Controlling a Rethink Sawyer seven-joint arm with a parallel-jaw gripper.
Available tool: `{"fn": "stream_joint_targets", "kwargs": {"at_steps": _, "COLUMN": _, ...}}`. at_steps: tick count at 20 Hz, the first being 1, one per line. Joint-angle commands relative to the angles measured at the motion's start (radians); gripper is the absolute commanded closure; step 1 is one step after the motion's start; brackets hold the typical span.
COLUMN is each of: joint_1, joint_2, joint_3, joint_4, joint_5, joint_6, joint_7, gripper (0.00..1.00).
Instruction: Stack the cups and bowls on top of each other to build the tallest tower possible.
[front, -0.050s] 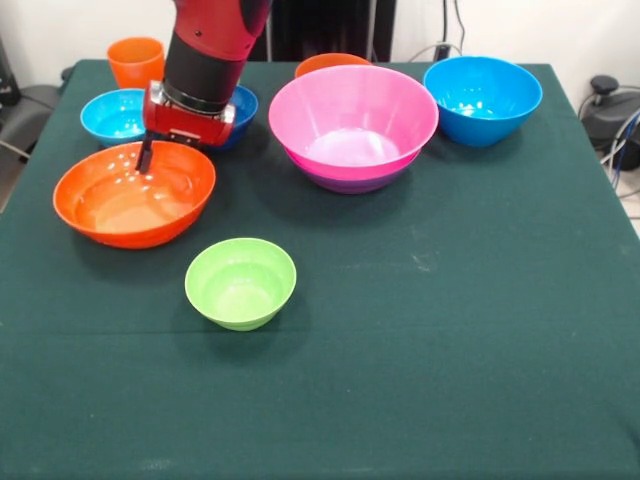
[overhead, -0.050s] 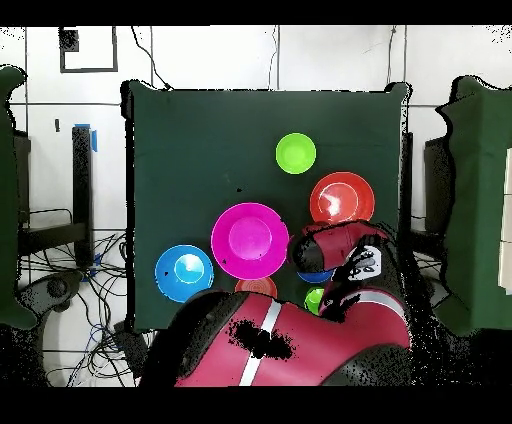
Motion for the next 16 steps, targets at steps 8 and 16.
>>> {"fn": "stream_joint_targets", "kwargs": {"at_steps": 8, "joint_1": -0.007, "joint_2": 0.091, "joint_3": 0.140, "joint_4": -0.080, "joint_5": 0.014, "joint_6": -0.113, "joint_7": 0.085, "gripper": 0.00}}
{"fn": "stream_joint_targets", "kwargs": {"at_steps": 16, "joint_1": 0.007, "joint_2": 0.093, "joint_3": 0.124, "joint_4": -0.081, "joint_5": 0.028, "joint_6": -0.109, "joint_7": 0.094, "gripper": 1.00}}
